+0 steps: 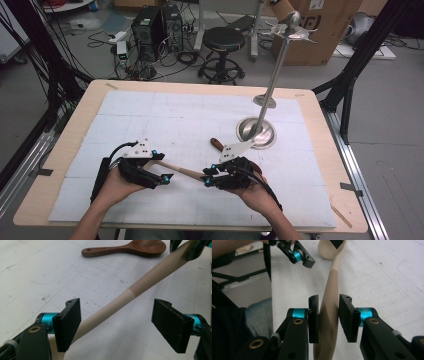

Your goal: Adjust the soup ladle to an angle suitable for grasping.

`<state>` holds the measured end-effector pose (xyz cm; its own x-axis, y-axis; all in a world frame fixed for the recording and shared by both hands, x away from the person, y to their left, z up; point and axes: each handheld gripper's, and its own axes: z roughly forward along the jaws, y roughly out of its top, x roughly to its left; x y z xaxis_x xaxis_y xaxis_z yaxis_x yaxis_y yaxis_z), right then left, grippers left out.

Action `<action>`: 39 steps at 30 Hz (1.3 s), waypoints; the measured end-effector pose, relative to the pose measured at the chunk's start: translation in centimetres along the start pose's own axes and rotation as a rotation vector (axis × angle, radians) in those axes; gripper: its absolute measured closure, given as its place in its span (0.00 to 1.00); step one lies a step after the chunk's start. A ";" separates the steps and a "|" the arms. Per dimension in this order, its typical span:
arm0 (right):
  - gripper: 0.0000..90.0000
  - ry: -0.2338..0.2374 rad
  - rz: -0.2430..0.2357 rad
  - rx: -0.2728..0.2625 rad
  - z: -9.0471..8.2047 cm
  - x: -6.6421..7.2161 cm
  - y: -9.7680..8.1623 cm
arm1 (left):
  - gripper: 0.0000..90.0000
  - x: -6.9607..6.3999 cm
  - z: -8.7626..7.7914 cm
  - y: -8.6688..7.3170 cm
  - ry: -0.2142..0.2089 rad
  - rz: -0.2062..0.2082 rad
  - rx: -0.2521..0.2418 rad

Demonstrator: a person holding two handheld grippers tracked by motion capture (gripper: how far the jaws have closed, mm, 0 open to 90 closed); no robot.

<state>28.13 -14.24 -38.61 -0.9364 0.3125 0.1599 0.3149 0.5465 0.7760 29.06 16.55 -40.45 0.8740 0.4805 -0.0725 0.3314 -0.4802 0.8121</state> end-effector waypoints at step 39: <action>0.75 -0.102 -0.049 0.042 1.1 -0.3 -3.3 | 0.27 0.1 0.2 0.0 -0.008 0.007 0.008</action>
<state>27.50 -15.27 -41.94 -0.9309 0.3608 0.0577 0.2772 0.5943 0.7549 29.18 16.41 -40.61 0.8791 0.4712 -0.0721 0.3284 -0.4891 0.8081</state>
